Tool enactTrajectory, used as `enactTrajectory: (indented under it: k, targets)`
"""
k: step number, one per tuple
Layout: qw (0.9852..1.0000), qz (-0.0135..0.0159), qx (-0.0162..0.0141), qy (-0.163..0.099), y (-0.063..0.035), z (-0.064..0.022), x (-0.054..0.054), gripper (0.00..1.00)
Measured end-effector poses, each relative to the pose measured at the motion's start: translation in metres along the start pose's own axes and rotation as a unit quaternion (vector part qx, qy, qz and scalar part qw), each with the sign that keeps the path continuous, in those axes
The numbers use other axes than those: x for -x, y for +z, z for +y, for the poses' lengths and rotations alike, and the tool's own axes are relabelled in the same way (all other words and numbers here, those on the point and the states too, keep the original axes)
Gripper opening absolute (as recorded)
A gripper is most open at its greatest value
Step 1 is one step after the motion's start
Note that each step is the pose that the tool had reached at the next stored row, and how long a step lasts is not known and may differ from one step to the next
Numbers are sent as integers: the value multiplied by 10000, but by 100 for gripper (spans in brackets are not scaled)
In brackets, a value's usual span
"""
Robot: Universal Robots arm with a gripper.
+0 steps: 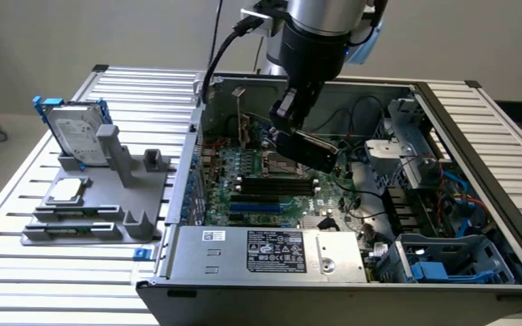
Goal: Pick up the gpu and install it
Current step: 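Insert the gpu into the slot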
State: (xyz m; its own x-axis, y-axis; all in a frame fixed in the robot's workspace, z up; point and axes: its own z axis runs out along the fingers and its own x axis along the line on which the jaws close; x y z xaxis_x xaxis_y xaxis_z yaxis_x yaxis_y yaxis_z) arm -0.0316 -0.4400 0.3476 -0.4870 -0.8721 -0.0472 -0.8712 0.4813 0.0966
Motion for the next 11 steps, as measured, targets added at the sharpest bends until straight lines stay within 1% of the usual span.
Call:
enactTrajectory:
  k: [2,5,8,11]
  targets:
    - [9998,13,8,-178,19,-2,-1,27]
    - [9990,34,21,-448,47,-4,-2,27]
    - [9974,56,33,-719,75,-7,-4,27]
    - [9950,80,45,-994,105,-10,-5,27]
